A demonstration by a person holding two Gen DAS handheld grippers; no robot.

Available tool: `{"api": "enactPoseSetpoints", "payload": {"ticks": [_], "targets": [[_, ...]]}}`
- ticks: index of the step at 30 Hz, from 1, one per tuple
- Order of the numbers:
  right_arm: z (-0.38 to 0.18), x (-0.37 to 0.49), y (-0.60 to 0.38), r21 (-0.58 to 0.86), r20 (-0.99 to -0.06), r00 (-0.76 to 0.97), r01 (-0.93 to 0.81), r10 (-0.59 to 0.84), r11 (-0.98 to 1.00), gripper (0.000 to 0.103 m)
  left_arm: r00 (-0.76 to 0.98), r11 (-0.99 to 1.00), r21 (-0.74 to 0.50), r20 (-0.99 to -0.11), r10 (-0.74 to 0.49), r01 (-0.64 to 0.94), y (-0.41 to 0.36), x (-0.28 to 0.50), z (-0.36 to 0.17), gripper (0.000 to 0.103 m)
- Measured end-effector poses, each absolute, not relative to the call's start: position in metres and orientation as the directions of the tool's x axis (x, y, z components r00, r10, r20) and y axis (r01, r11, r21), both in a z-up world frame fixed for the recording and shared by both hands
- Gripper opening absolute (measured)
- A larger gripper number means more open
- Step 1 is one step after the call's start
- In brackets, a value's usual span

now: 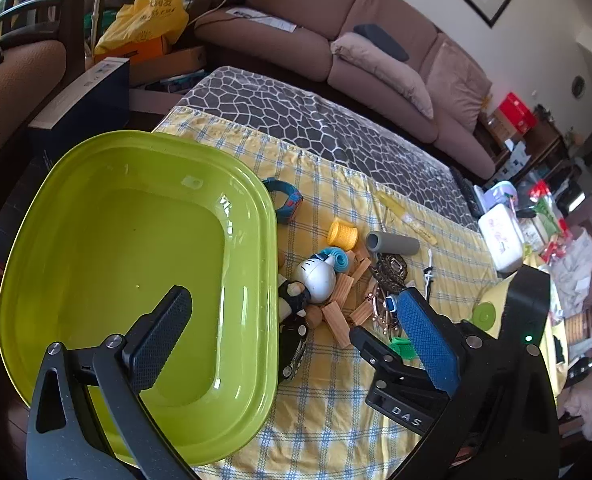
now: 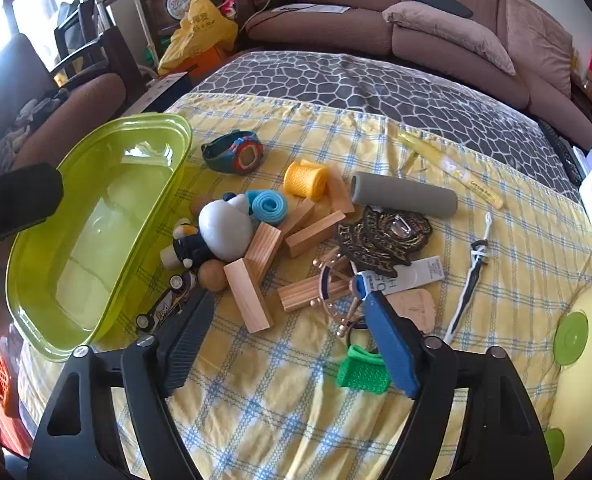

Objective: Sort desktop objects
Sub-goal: 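Close the right gripper on a wooden block in the pile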

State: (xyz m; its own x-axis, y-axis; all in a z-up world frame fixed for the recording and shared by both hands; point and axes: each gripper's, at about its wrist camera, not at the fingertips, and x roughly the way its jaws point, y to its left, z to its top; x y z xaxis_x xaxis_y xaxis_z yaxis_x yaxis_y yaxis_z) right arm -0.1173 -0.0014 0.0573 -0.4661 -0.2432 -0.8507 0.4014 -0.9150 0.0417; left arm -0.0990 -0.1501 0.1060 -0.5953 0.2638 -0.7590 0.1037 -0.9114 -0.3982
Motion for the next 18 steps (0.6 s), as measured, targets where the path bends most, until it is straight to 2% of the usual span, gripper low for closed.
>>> {"api": "enactPoseSetpoints", "payload": {"ticks": [1,3,4,11,13,17,18], "targets": [[0.054,-0.118,-0.004,0.037,-0.854,-0.463,0.404,-0.239,-0.914,0.066,-0.595,-0.91,-0.402,-0.759,0.267,0.105,-0.151,-0.099,0.106,0.103],[0.046,-0.119,-0.01,0.034,-0.862,-0.45,0.41,-0.234,-0.911,0.053,-0.594,-0.907,-0.407,-0.758,0.271,0.105,-0.153,-0.1,0.105,0.103],[0.044,-0.119,-0.012,0.035,-0.866,-0.442,0.414,-0.234,-0.91,0.051,-0.593,-0.906,-0.409,-0.757,0.273,0.105,-0.154,-0.1,0.105,0.103],[0.03,-0.118,-0.026,0.008,-0.873,-0.435,0.439,-0.22,-0.899,0.049,-0.591,-0.902,-0.418,-0.758,0.278,0.112,-0.159,-0.099,0.103,0.103],[0.028,-0.118,-0.027,-0.007,-0.872,-0.443,0.435,-0.207,-0.9,0.046,-0.591,-0.902,-0.418,-0.757,0.278,0.111,-0.159,-0.099,0.103,0.103],[0.03,-0.117,-0.029,-0.02,-0.87,-0.448,0.451,-0.207,-0.892,0.019,-0.589,-0.902,-0.417,-0.759,0.278,0.113,-0.159,-0.099,0.102,0.103],[0.031,-0.118,-0.028,-0.015,-0.87,-0.446,0.451,-0.211,-0.892,0.017,-0.589,-0.902,-0.417,-0.759,0.278,0.112,-0.159,-0.099,0.103,0.103]]}}
